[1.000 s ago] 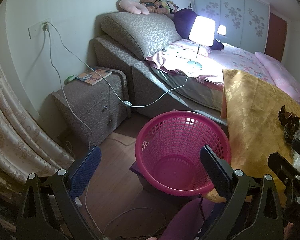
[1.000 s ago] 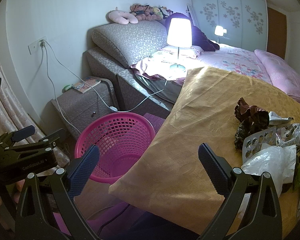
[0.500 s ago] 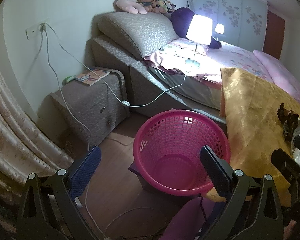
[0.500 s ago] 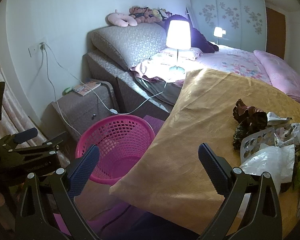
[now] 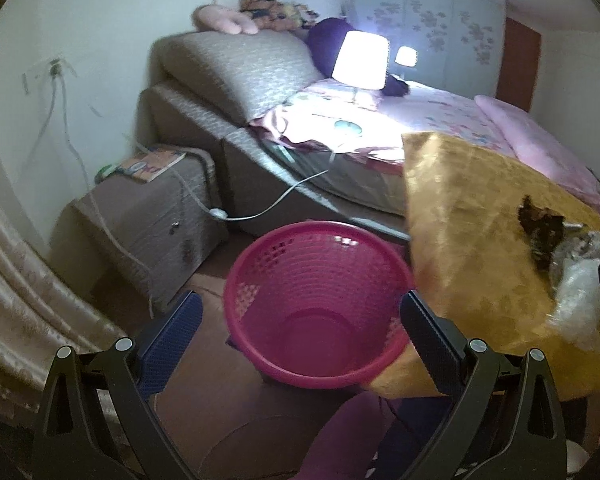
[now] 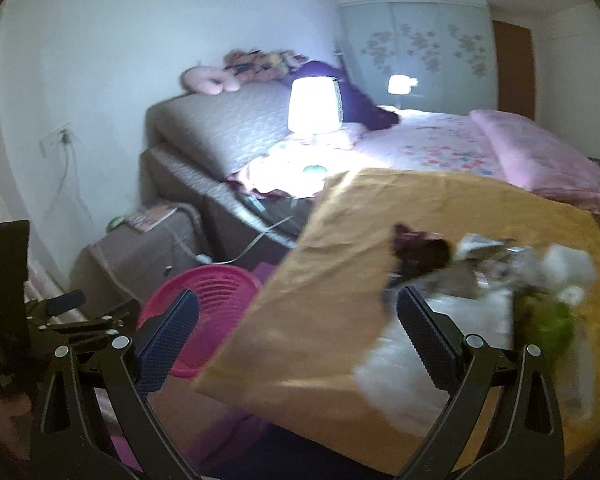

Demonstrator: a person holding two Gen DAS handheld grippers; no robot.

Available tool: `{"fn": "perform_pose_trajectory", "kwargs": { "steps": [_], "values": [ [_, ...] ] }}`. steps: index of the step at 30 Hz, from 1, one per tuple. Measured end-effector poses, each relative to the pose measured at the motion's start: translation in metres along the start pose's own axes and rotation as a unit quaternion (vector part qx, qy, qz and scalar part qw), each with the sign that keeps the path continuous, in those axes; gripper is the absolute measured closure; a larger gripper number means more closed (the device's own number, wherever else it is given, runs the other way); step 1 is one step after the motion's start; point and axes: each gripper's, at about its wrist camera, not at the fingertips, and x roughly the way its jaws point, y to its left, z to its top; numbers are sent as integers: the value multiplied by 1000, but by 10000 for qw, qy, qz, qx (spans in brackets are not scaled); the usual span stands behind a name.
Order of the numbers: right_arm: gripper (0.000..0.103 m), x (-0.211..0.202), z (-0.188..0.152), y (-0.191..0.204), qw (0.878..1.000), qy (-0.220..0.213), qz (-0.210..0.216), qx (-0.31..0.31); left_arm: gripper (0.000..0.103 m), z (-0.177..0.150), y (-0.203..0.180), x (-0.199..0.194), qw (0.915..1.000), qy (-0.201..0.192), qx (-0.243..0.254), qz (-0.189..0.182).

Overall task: Collect trash
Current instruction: 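Swing both tools over the trash pile on the gold bedspread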

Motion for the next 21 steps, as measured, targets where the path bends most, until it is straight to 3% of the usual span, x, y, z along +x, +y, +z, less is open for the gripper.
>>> {"fn": "perform_pose_trajectory", "kwargs": {
  "steps": [6,10,17,21],
  "values": [
    [7,-22,-13,-47,9980,80,-544,297,8,0,-39,-8,9971,-83,574,-493],
    [7,-36,-20,-76,9952,124,-917,332,8,1,-71,-13,9895,-67,999,-1042],
    [7,-55,-26,-123,9866,113,-1533,555,8,5,-141,-19,9693,-187,1616,-1844],
    [7,-62,-30,-144,9802,64,-1830,749,8,-1,-187,-19,9519,-106,2043,-2280]
  ]
}}
